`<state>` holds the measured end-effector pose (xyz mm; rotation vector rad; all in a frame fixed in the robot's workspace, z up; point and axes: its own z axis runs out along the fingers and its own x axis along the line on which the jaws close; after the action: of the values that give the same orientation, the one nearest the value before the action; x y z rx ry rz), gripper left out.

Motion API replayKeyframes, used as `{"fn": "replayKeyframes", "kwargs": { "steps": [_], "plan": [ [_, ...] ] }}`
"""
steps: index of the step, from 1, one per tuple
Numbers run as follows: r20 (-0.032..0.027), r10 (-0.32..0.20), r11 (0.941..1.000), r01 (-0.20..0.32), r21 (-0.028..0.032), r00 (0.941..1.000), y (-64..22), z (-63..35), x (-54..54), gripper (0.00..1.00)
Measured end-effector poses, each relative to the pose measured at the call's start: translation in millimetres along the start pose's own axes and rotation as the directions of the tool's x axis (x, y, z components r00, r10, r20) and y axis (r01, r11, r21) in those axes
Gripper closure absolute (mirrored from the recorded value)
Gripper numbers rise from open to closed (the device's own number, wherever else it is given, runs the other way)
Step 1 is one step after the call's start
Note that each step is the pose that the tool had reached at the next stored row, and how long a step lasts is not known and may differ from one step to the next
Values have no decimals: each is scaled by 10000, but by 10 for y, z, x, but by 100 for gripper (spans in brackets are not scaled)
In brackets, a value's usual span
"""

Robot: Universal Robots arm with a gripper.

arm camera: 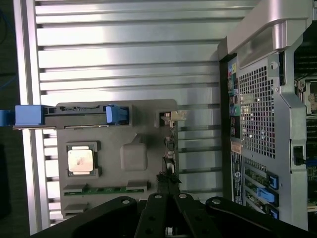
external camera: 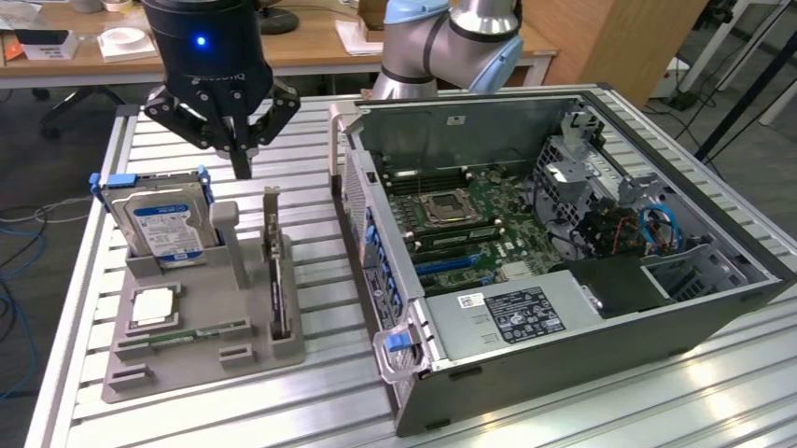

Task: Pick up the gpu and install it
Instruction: 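Pick up the gpu and move the gpu toward the slot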

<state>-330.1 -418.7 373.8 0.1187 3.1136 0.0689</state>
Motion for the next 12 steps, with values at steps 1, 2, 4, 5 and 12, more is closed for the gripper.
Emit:
{"fn": "replayKeyframes", "kwargs": {
  "steps": [1,2,4,5,12],
  "plan": [
    [0,-2,10000,2,0,10000,-4,4,-1,89],
    [2,-2,10000,2,-1,10000,-10,8,-2,89],
    [1,-2,10000,2,-1,10000,-22,15,-3,89],
    [0,-2,10000,2,0,10000,-28,18,-3,89],
    [0,-1,10000,1,0,10000,-63,36,-5,89]
  ]
}}
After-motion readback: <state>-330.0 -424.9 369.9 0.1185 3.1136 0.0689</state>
